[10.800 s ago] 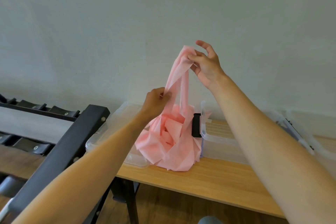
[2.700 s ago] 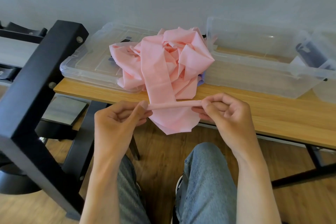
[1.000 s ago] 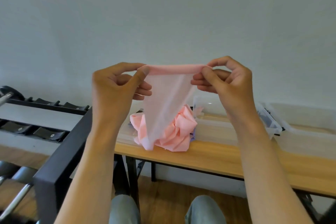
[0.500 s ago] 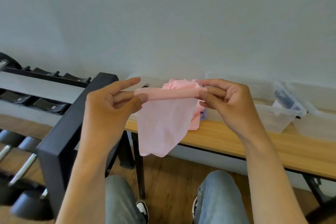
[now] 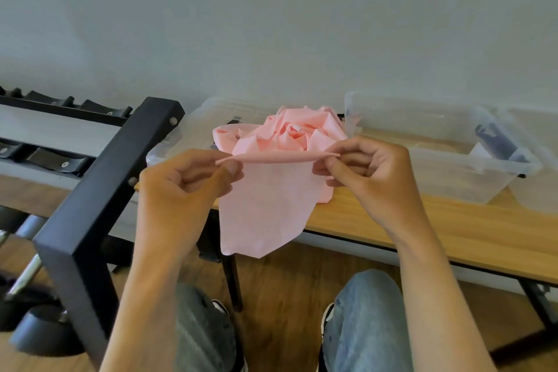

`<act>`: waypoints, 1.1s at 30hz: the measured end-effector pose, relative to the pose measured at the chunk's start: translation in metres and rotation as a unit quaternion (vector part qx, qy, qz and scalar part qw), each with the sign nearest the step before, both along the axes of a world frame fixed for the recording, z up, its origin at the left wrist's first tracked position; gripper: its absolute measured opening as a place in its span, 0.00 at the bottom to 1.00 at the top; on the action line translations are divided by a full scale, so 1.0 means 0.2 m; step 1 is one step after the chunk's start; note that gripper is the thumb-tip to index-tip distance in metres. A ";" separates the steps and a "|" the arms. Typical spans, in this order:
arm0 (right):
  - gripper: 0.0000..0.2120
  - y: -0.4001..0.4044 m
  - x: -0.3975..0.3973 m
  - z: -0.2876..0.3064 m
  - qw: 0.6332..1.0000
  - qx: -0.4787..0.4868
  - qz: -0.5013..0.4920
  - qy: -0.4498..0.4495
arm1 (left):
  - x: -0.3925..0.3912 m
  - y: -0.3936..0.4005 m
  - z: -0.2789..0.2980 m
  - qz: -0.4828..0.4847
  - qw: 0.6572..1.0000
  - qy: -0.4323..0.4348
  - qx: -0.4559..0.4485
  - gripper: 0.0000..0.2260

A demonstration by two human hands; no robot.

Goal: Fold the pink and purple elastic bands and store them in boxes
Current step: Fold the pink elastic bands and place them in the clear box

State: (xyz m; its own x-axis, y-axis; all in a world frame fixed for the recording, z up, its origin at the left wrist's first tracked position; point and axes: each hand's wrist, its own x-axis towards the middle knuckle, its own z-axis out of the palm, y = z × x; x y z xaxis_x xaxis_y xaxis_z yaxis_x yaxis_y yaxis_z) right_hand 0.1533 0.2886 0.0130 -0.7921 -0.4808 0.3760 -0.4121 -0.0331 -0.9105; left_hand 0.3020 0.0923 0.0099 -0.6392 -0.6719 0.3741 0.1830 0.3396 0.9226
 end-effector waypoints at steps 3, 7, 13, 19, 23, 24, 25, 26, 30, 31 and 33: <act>0.08 0.00 -0.01 -0.05 0.997 -0.056 0.012 -0.057 | -0.03 0.02 -0.05 0.008 0.999 0.017 0.044 0.09; 0.10 0.00 -0.02 -0.14 0.998 -0.030 -0.023 -0.046 | -0.03 0.02 -0.09 -0.002 0.999 -0.003 0.048 0.10; 0.11 -0.02 -0.03 -0.23 0.998 0.041 -0.056 0.004 | -0.03 -0.01 -0.15 0.002 0.996 -0.084 -0.040 0.11; 0.02 0.00 -0.04 -0.27 0.995 0.076 -0.053 0.040 | -0.03 -0.02 -0.20 0.014 0.996 -0.083 -0.040 0.06; 0.04 -0.01 -0.04 -0.27 0.999 0.006 -0.025 -0.029 | -0.04 -0.02 -0.22 0.003 0.998 -0.061 -0.003 0.06; 0.04 -0.01 -0.04 -0.27 0.999 -0.009 -0.018 -0.047 | -0.04 -0.02 -0.22 0.005 0.998 -0.058 0.011 0.06; 0.05 -0.01 -0.04 -0.27 0.998 -0.021 -0.013 -0.062 | -0.05 -0.01 -0.22 0.007 0.998 -0.055 0.023 0.06; 0.05 -0.01 -0.04 -0.27 0.996 -0.034 -0.006 -0.077 | -0.05 -0.01 -0.23 0.005 0.998 -0.051 0.034 0.06; 0.07 -0.02 -0.03 -0.26 0.993 -0.067 0.005 -0.096 | -0.04 0.00 -0.23 -0.017 0.997 -0.034 0.062 0.07; 0.07 -0.02 -0.03 -0.26 0.994 -0.069 0.001 -0.091 | -0.03 0.00 -0.22 -0.020 0.997 -0.028 0.071 0.08; 0.05 -0.02 -0.03 -0.28 0.995 -0.059 -0.007 -0.078 | -0.03 0.00 -0.22 -0.014 0.996 -0.017 0.081 0.08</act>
State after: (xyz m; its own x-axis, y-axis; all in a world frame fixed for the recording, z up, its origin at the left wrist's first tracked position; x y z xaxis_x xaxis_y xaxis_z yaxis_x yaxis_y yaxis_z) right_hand 0.1474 0.2849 -0.0430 -0.8513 -0.4295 0.3013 -0.2678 -0.1381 -0.9535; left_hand 0.2965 0.0926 -0.0349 -0.6696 -0.7030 0.2396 0.1581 0.1803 0.9708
